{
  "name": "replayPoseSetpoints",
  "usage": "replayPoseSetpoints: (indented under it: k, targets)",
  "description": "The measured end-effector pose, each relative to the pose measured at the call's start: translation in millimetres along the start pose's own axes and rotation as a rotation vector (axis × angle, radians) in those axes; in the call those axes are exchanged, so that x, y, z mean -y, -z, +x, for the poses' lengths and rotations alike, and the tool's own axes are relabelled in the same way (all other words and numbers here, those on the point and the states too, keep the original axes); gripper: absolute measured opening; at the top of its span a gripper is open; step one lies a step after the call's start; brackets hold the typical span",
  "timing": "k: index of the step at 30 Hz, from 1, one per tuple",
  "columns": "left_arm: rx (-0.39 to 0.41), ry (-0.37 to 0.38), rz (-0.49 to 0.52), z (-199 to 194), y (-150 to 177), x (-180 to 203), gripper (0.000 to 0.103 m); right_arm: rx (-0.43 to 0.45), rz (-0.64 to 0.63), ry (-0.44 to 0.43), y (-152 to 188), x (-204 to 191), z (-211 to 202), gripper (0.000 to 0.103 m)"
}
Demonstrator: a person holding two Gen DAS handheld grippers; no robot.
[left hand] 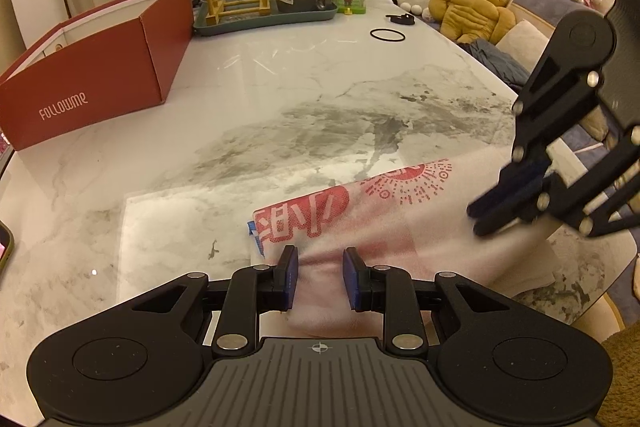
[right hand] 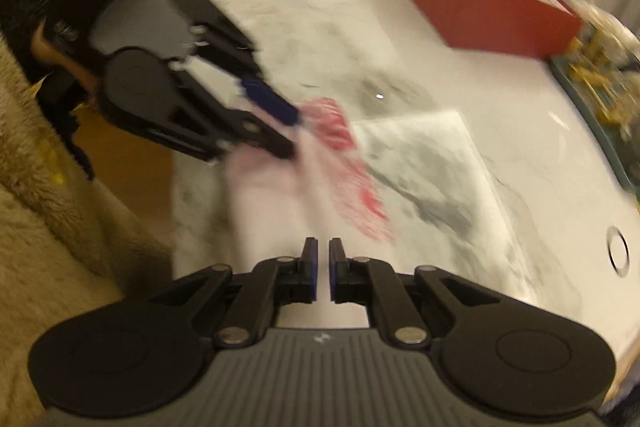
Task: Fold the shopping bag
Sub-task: 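Close the left gripper on the folded bag edge while the right presses it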
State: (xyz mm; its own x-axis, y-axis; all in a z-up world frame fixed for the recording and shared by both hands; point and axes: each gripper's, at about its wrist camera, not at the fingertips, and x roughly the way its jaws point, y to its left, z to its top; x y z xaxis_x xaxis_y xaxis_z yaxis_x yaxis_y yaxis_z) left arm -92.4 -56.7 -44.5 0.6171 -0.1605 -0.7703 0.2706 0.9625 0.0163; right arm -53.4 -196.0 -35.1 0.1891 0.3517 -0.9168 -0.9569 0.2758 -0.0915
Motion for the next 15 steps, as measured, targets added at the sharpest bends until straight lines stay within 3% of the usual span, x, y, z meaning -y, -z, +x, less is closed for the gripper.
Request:
replayPoseSetpoints:
  k: [2,5,9,12,15]
  targets:
    - [0.001,0.003,0.001,0.1,0.2,-0.6,0.026,-0.023,-0.036,0.003,0.5,-10.9,9.2,0.005]
    - [0.003,0.007,0.002,0.2,0.6,-1.5,0.026,-0.005,0.01,0.008,23.1,-0.2,2.2,0.005]
    - [0.006,0.013,0.005,0.3,1.1,-2.6,0.026,-0.058,0.038,0.03,50.1,12.5,-9.1,0.004]
    - [0.006,0.012,0.012,0.2,1.1,-2.1,0.026,-0.088,0.108,0.03,51.6,20.8,-14.8,0.007]
    - [0.002,0.009,0.017,0.6,-0.1,-1.0,0.026,0.057,0.18,0.014,30.6,25.4,-34.5,0.007]
